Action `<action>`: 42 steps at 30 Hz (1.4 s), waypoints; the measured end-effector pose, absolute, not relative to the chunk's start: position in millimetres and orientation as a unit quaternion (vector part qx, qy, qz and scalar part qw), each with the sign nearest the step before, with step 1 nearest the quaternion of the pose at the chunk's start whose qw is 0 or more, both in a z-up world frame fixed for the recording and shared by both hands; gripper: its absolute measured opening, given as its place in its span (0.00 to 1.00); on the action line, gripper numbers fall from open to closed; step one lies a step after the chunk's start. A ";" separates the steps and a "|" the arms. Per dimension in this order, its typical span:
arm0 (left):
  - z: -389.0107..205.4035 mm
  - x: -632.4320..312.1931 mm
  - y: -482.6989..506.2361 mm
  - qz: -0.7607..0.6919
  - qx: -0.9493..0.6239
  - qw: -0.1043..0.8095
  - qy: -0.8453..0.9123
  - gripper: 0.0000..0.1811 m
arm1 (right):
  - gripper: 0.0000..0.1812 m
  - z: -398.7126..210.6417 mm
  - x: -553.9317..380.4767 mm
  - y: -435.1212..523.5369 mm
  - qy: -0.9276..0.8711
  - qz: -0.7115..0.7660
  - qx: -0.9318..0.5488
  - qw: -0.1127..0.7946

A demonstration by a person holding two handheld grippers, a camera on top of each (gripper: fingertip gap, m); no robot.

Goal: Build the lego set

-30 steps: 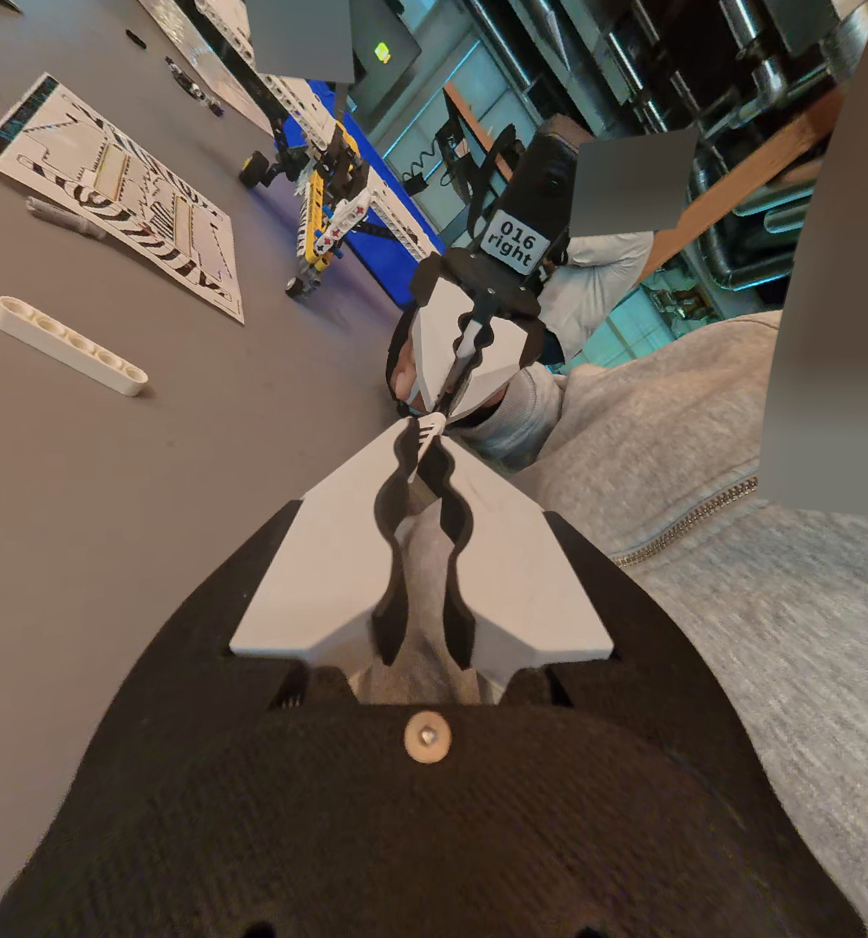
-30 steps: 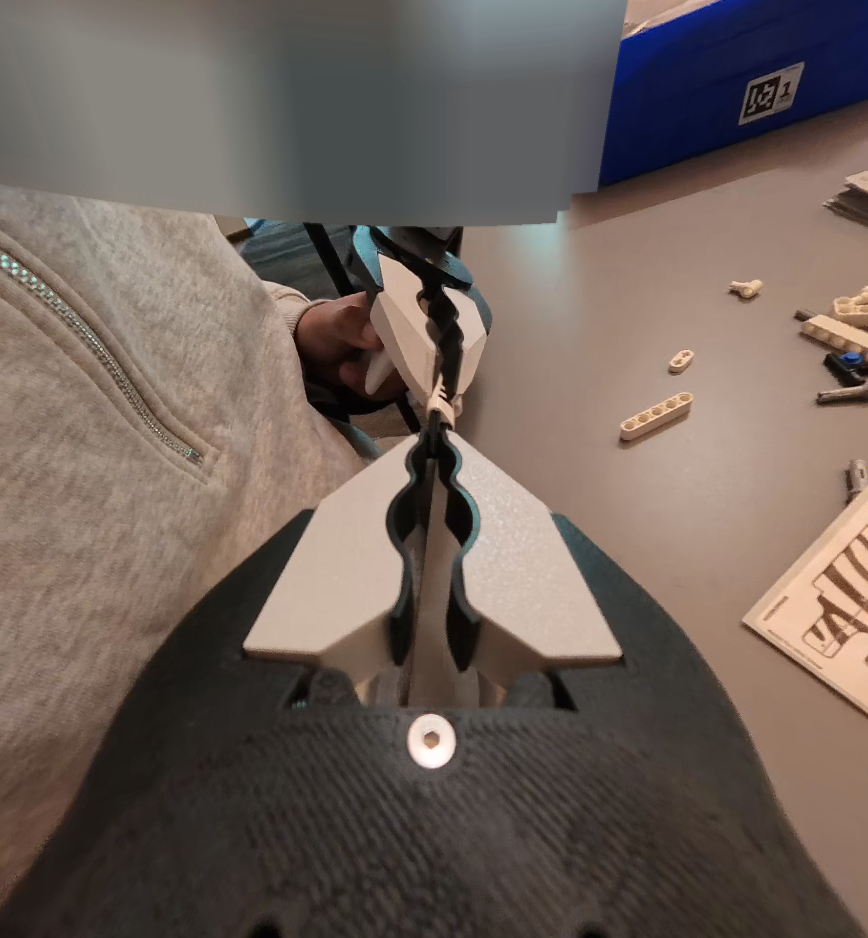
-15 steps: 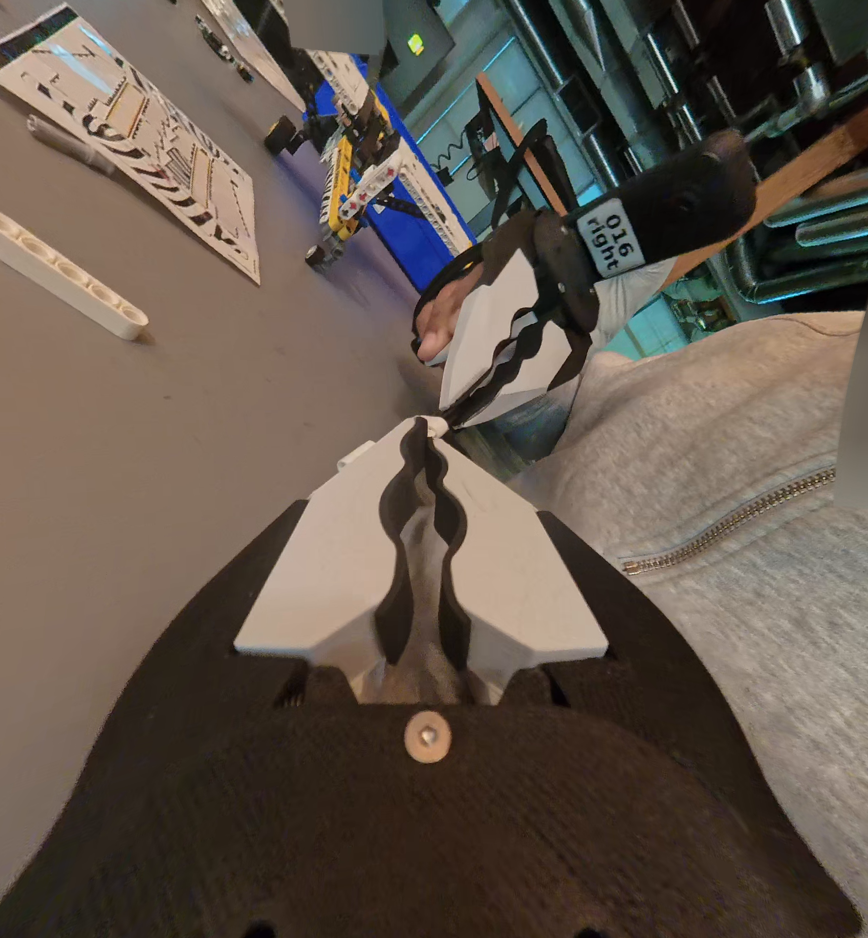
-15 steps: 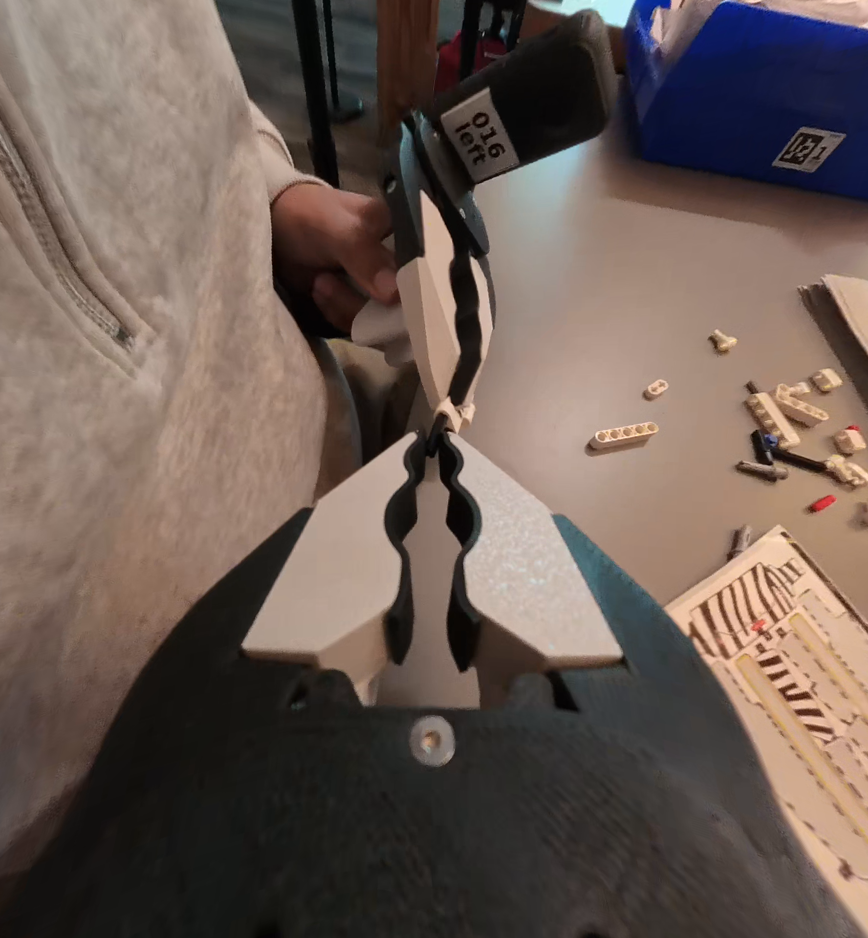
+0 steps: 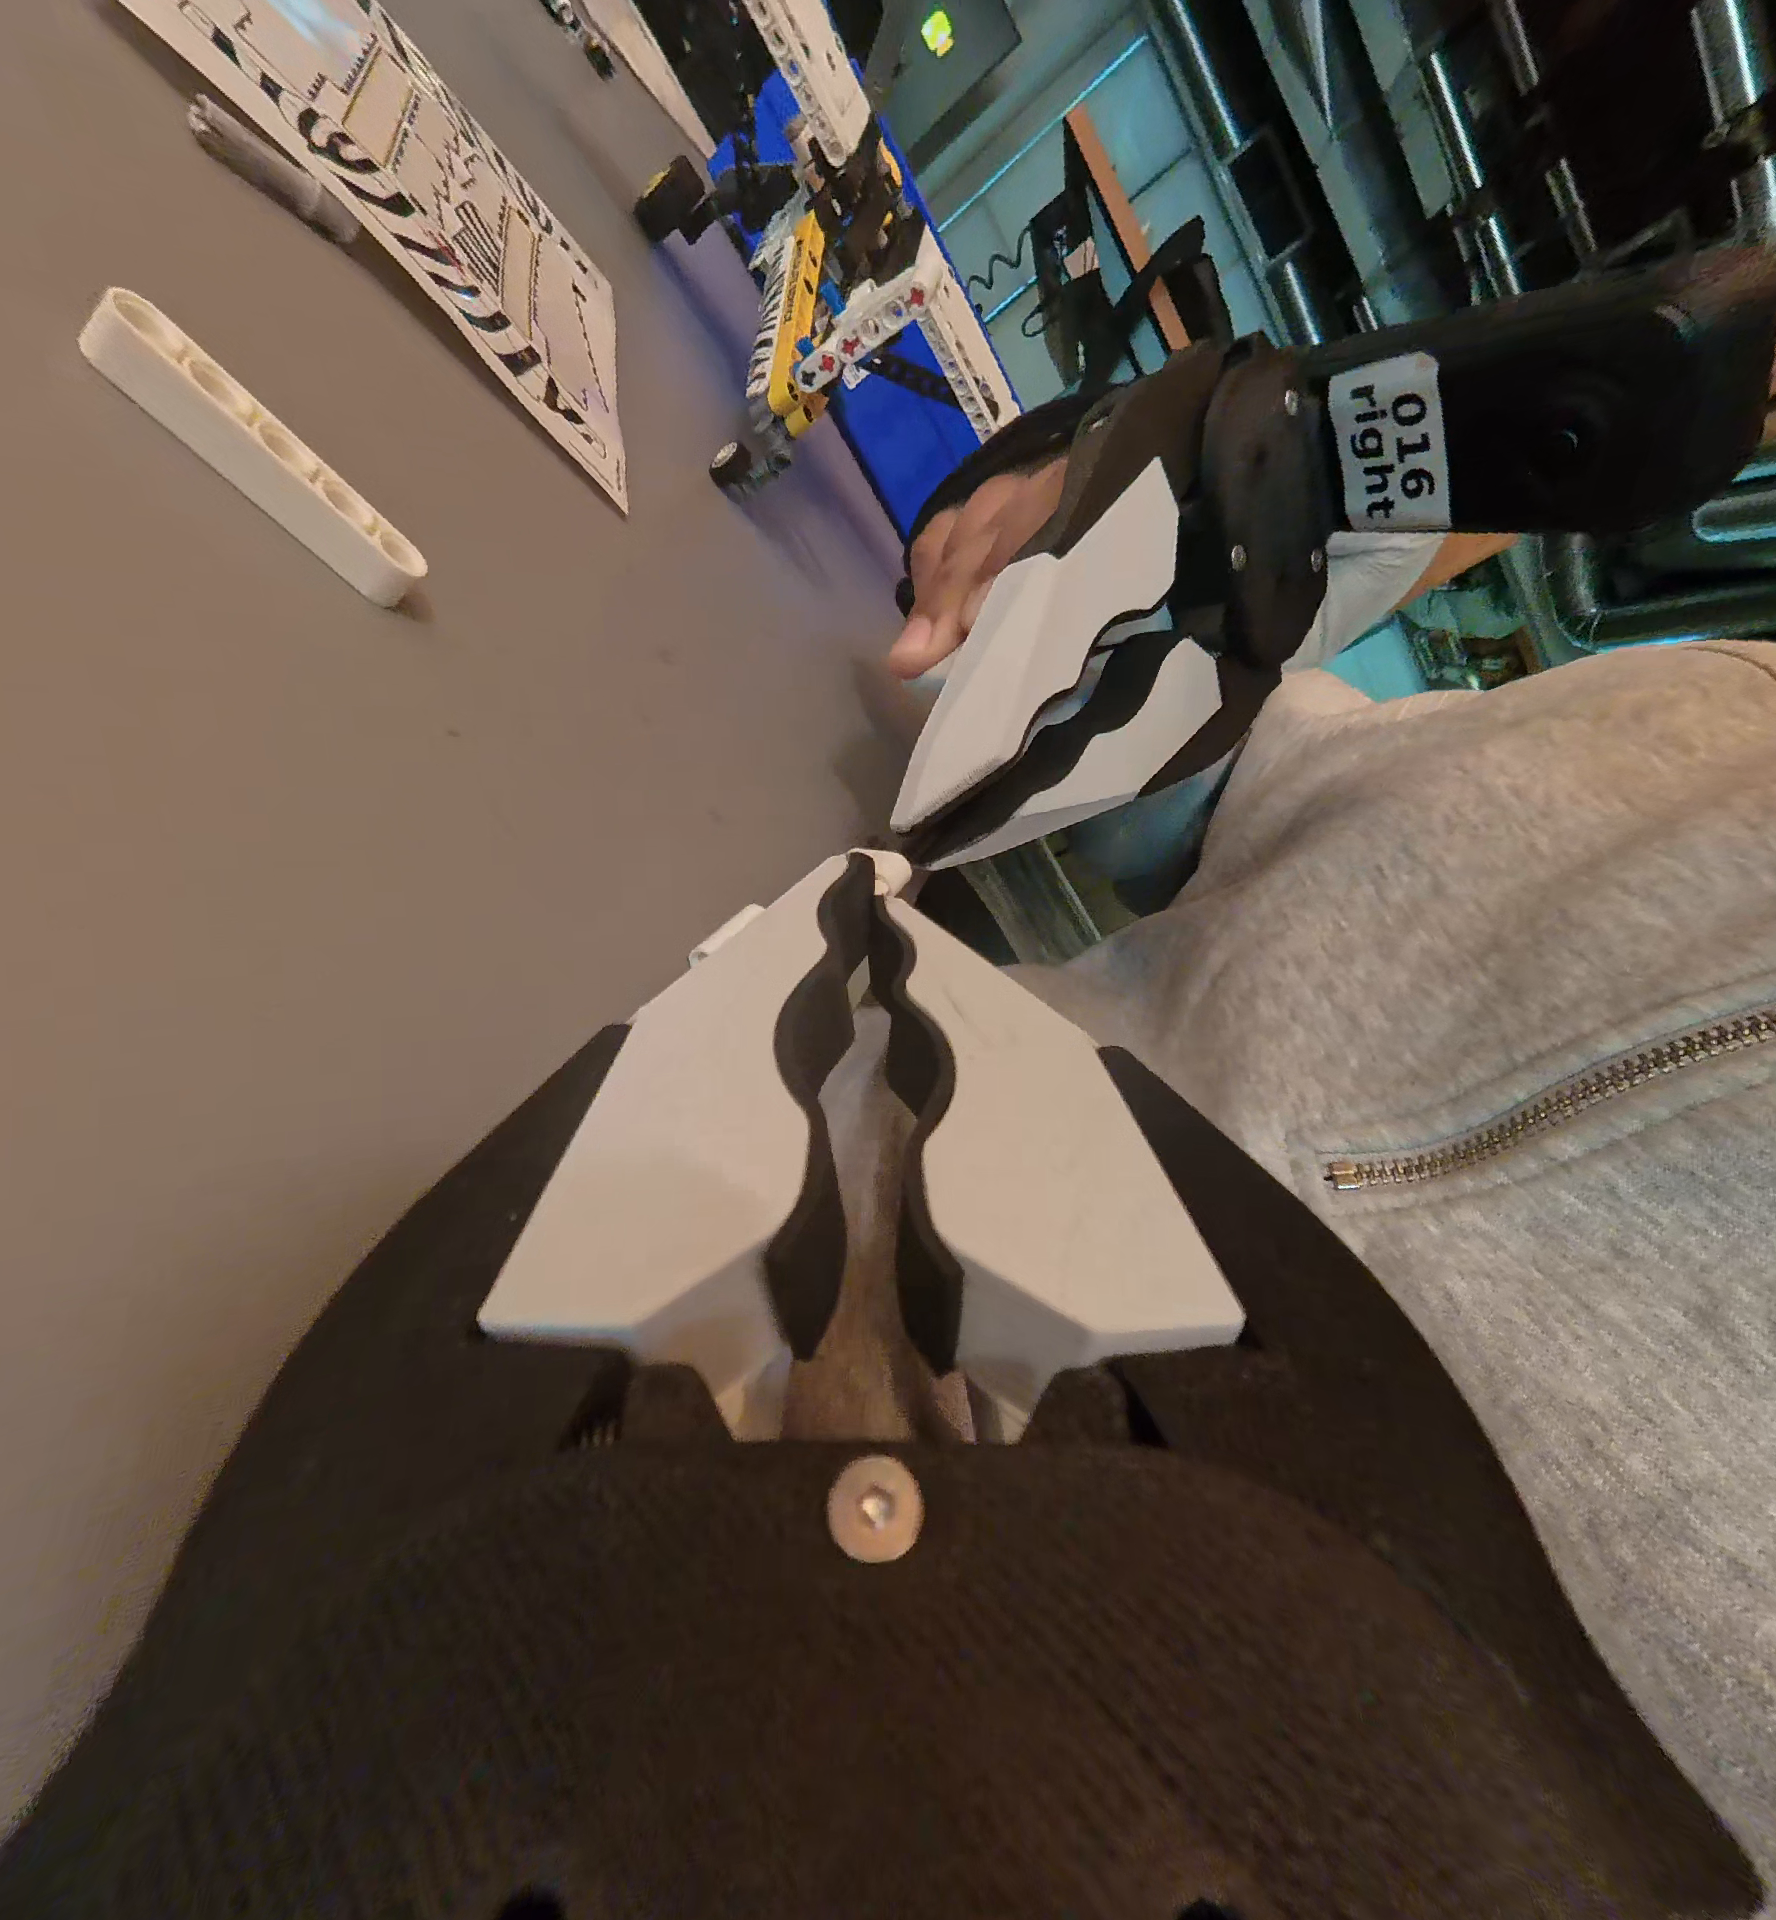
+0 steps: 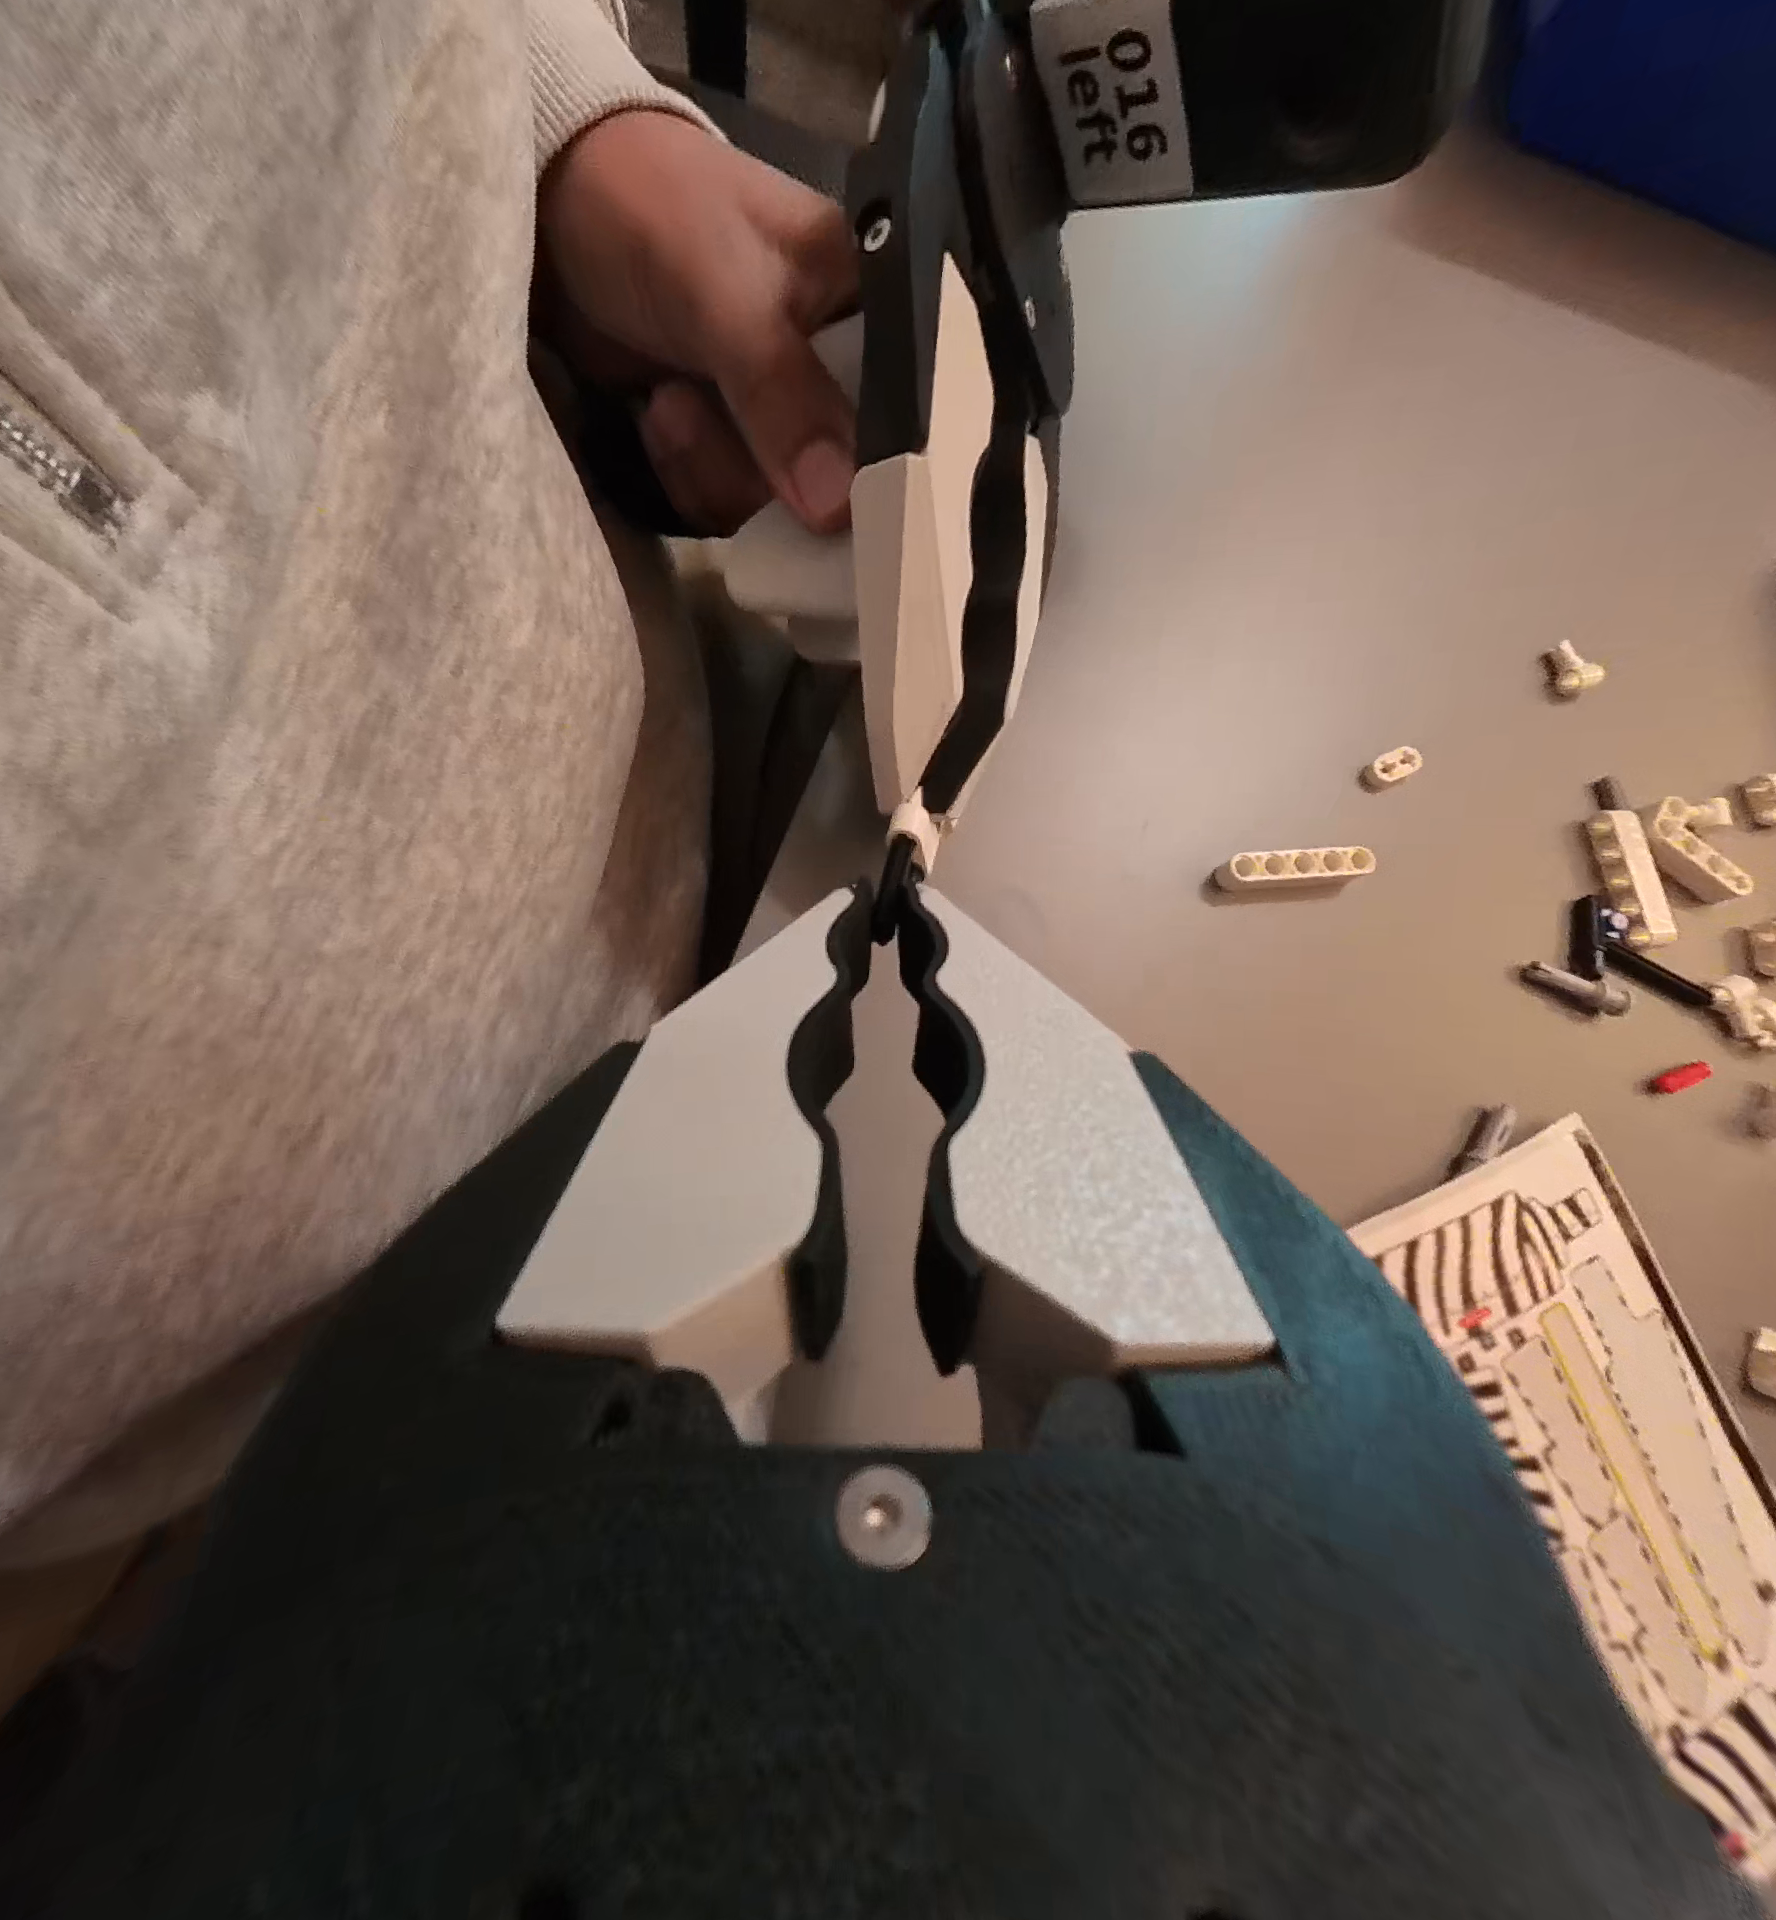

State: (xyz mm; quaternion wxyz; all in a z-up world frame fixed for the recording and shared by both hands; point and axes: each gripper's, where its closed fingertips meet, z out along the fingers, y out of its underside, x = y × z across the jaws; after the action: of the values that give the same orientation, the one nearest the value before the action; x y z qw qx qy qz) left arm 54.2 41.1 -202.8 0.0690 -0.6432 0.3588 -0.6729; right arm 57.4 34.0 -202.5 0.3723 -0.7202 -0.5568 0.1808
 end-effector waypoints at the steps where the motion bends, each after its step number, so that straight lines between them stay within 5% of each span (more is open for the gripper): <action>1: -202.5 53.9 41.4 -0.674 -0.643 0.068 0.357 0.00 | 0.02 -201.6 56.8 34.4 -0.557 0.189 -0.718 0.372; 14: -174.8 50.7 40.8 -0.710 -0.601 0.068 0.361 0.00 | 0.02 -198.8 68.6 46.4 -0.435 0.269 -0.757 0.406; 25: -140.5 87.2 102.3 -0.623 -0.559 0.289 0.465 0.30 | 0.01 -156.3 101.0 80.6 -0.262 0.289 -0.738 0.551; 33: -130.9 111.4 105.8 -0.628 -0.501 0.322 0.501 0.30 | 0.01 -126.1 125.6 77.5 -0.207 0.230 -0.677 0.668; 42: -127.7 110.8 106.5 -0.664 -0.496 0.286 0.481 0.30 | 0.01 -123.2 130.5 78.6 -0.191 0.246 -0.673 0.671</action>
State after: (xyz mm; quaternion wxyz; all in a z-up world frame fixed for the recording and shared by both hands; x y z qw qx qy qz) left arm 110.8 106.5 -127.7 0.2858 -0.4956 0.4811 -0.6643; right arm 130.5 78.6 -123.2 0.6706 -0.6733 -0.1907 0.2461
